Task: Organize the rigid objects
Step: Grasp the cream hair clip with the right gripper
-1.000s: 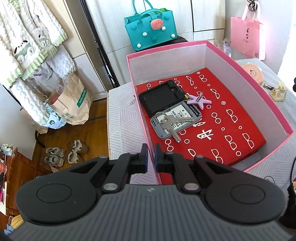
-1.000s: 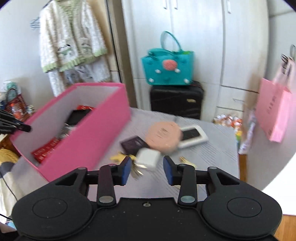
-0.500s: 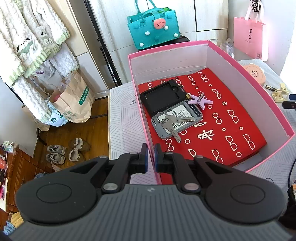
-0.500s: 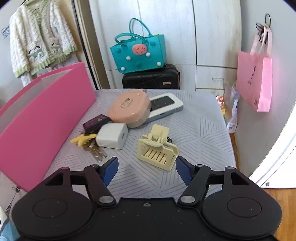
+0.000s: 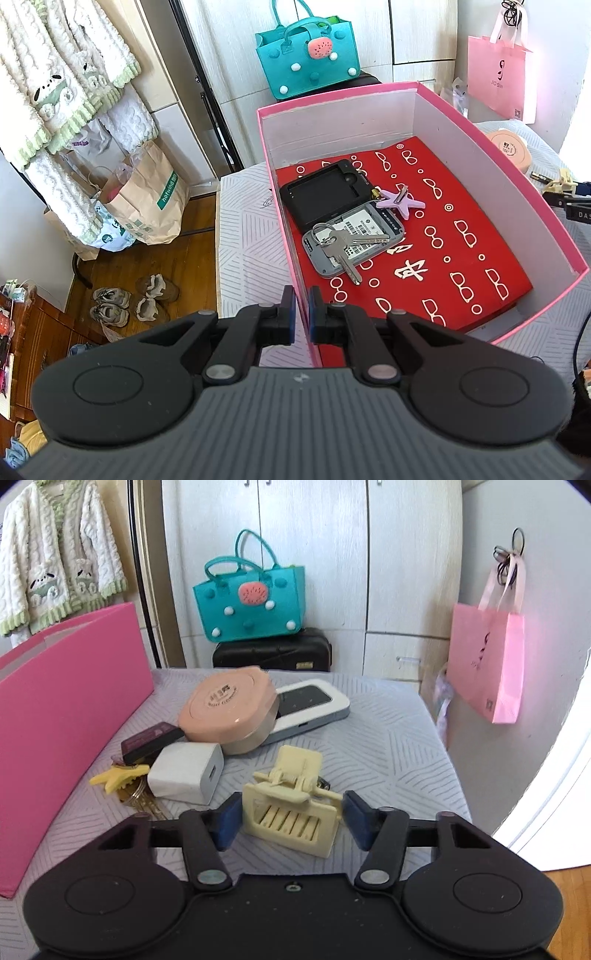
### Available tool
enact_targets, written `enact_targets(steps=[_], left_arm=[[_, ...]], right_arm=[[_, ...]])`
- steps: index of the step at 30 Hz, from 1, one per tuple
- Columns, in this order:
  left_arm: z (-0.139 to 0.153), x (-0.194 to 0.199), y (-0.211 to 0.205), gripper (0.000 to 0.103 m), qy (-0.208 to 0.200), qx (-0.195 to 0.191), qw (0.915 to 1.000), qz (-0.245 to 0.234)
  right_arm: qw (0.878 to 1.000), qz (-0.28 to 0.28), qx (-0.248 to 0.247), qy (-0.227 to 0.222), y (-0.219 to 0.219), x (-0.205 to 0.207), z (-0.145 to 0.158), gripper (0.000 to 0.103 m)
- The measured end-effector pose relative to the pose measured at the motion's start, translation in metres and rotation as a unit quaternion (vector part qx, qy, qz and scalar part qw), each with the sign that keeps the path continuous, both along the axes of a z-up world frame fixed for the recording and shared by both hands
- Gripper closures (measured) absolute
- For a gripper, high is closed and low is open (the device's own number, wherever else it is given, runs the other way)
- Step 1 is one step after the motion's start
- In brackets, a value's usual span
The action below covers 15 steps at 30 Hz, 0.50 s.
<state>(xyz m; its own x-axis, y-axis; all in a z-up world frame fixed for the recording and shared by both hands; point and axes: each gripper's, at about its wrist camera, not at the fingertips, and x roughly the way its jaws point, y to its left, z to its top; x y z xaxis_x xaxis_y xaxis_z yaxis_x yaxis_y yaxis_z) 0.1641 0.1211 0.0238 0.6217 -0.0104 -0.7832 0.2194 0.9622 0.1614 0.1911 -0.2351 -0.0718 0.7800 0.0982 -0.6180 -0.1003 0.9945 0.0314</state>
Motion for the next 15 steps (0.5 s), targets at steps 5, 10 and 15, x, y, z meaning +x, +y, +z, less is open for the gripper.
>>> enact_targets(steps=[5,10,15], left_arm=[[-0.001,0.001,0.0,0.097,0.0,-0.002,1.0,-0.001],[-0.003,0.001,0.0,0.097,0.0,-0.007,1.0,0.002],[-0.003,0.002,0.001,0.097,0.0,-0.01,0.9999,0.004]], right_arm=[[1.0,0.015,0.002,-0.026,0.006,-0.013,0.014,0.041],[0.998,0.039,0.031,-0.043,0.014,-0.025,0.039,0.04],[0.992,0.086,0.037,-0.086,0.031,-0.036,0.078,0.04]])
